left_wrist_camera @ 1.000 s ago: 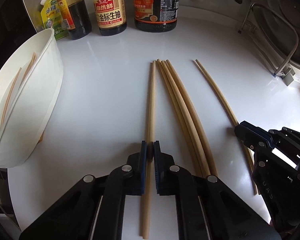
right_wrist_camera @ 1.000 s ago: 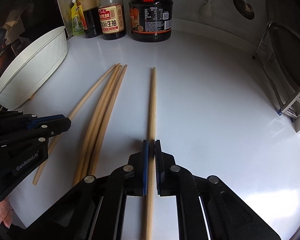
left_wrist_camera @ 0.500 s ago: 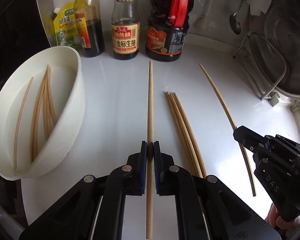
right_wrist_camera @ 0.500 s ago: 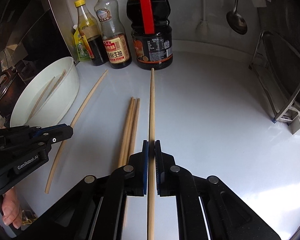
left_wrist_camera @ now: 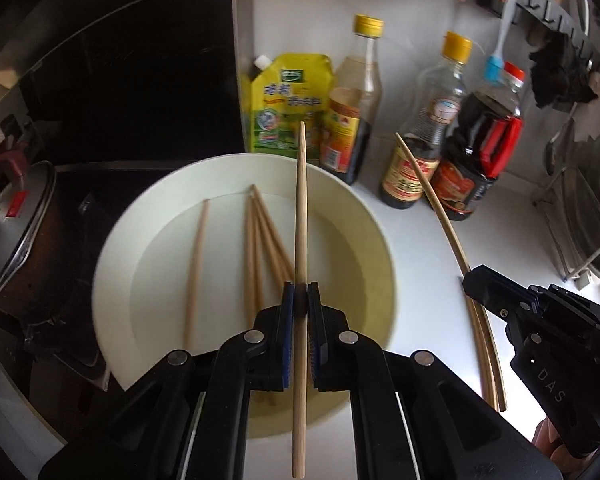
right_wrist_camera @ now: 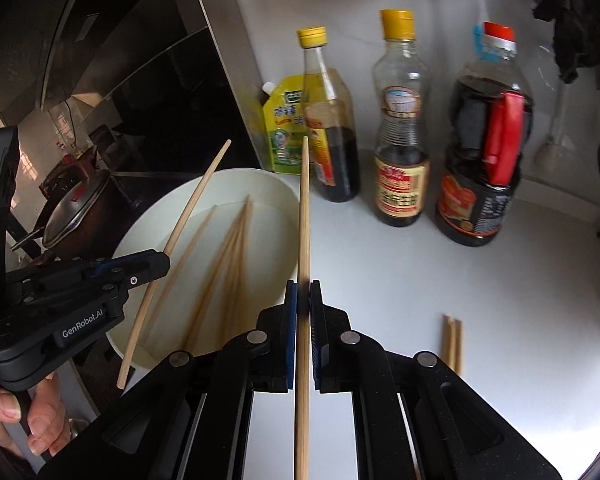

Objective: Organize utensils
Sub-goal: 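Carry both held chopsticks over the white basin with both grippers, then open both grippers to drop the chopsticks into the white basin, then move both grippers back from the basin to the chopstick pile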

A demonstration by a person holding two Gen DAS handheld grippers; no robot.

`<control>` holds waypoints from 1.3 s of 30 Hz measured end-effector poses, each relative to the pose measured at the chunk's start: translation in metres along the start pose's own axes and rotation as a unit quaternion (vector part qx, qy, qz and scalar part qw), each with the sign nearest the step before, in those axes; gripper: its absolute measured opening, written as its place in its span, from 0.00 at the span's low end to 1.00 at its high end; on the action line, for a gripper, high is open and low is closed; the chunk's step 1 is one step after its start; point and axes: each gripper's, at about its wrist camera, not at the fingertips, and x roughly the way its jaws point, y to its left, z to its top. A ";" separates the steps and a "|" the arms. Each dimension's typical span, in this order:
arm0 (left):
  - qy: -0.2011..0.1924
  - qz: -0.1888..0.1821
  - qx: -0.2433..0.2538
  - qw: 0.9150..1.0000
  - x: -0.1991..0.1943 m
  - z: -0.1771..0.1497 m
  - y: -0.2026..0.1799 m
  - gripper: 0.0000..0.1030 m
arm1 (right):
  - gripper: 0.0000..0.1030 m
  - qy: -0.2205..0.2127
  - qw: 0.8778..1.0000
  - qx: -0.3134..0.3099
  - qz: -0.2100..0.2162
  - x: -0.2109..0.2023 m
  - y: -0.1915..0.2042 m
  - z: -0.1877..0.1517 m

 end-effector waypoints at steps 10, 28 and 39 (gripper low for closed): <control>0.035 0.022 -0.032 0.999 0.044 0.004 0.073 0.07 | 0.06 0.057 0.998 0.015 0.036 0.087 0.063 0.033; 0.074 0.007 -0.040 0.996 0.086 0.002 0.097 0.07 | 0.06 0.112 0.993 0.019 -0.001 0.142 0.070 0.026; 0.058 0.018 -0.056 0.997 0.069 0.001 0.107 0.41 | 0.18 0.098 0.995 0.018 -0.005 0.126 0.066 0.028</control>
